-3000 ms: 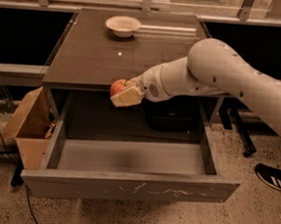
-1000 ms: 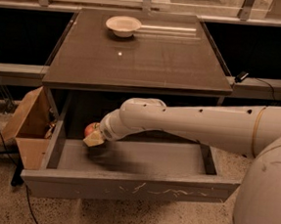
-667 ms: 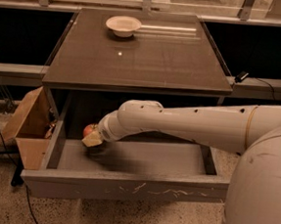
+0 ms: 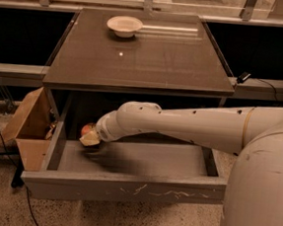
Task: Place apple into top drawer
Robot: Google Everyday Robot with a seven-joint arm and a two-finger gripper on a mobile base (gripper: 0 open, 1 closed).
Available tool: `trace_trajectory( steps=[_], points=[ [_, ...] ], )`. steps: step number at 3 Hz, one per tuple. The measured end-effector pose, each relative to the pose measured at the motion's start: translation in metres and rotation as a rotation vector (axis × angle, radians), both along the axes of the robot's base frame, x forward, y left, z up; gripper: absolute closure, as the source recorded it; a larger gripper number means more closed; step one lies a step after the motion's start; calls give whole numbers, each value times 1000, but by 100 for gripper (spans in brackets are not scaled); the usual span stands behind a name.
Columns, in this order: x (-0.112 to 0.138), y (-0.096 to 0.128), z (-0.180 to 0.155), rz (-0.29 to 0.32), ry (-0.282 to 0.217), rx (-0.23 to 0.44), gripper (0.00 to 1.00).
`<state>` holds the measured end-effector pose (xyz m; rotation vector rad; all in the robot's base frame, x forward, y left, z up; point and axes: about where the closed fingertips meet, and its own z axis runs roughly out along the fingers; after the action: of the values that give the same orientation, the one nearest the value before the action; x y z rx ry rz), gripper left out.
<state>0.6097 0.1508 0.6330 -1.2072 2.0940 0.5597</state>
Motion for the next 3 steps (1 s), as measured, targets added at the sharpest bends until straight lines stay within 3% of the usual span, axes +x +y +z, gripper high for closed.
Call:
trace_trajectory(
  steps=[1, 2, 3],
  points=[
    [-1, 5, -1, 11, 4, 11, 0],
    [0, -8, 2, -5, 3, 19, 0],
    [-5, -17, 11, 8, 44, 97, 0]
  ],
)
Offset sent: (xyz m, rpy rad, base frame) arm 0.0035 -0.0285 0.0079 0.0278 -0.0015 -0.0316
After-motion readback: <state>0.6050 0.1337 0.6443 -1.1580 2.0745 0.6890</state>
